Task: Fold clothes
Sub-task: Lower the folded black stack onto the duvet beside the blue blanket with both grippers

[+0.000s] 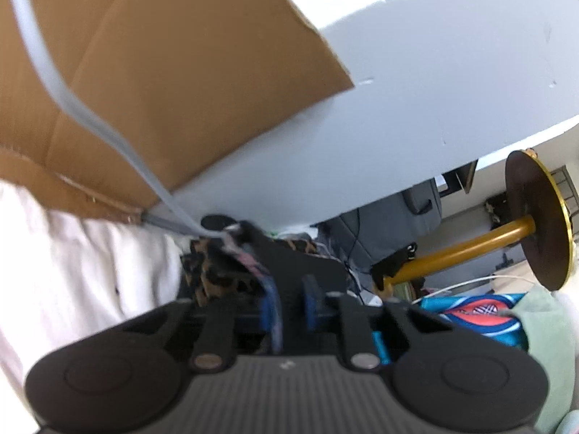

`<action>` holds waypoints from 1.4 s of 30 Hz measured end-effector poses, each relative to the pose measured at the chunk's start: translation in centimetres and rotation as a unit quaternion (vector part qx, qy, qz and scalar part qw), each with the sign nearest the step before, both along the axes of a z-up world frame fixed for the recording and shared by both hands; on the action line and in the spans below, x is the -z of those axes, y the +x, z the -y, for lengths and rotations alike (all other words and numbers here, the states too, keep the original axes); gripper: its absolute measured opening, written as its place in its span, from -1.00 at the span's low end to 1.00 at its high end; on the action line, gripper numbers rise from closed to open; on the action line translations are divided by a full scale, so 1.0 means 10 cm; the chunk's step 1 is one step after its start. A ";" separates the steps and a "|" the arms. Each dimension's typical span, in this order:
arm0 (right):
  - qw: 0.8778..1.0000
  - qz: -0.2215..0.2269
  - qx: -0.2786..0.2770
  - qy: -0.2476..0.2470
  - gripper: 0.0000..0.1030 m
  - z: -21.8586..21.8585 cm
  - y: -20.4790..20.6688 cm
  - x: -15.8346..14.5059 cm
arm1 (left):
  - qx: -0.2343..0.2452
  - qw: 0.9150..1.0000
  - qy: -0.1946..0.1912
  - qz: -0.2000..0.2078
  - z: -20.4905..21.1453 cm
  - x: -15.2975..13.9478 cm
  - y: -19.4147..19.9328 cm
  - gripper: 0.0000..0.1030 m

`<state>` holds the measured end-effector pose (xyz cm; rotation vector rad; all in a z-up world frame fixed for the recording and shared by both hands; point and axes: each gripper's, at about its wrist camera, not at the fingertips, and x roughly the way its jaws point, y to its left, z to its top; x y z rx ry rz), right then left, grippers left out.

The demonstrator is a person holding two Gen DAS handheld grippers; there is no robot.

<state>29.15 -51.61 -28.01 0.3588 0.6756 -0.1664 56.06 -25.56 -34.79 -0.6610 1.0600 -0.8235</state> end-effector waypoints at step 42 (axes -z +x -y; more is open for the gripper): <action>0.997 -0.009 0.034 -0.063 -0.21 0.39 -0.48 0.22 | 0.050 0.989 0.113 0.084 -0.08 -0.03 -0.90 -0.95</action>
